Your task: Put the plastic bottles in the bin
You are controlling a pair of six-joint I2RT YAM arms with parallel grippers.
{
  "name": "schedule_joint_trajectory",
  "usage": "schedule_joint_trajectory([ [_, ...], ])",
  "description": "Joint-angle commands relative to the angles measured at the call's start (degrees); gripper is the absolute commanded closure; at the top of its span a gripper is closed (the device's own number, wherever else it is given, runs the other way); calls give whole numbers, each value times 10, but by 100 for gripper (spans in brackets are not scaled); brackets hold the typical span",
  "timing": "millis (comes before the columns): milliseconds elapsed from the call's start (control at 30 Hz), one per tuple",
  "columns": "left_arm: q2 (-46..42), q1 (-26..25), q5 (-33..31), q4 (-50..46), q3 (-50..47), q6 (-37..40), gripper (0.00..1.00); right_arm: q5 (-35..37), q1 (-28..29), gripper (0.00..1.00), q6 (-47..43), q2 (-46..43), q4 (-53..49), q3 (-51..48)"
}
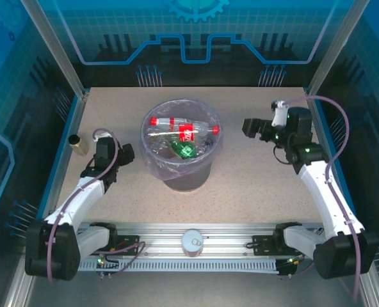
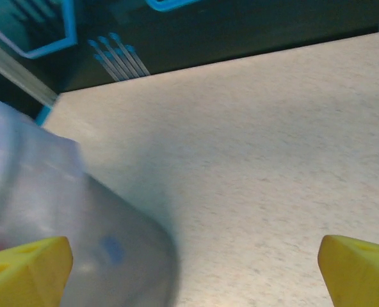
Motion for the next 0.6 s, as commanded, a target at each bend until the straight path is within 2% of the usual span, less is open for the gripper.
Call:
schedule_joint_trajectory([
  [0, 34, 5, 5, 108, -21, 33, 13, 76, -11, 0, -85, -3, 80, -94],
  [133, 92, 5, 10, 192, -32, 63, 12, 172, -16, 0, -137, 23, 187, -187],
  [233, 131, 5, 7, 259, -44, 80, 11, 216, -16, 0, -159, 58, 257, -235],
  [400, 168, 5, 29, 315, -36, 96, 11, 265, -13, 0, -162, 111, 419, -302],
  [567, 211, 5, 24, 355, -15, 130, 9, 268, -11, 0, -187, 145, 487, -300],
])
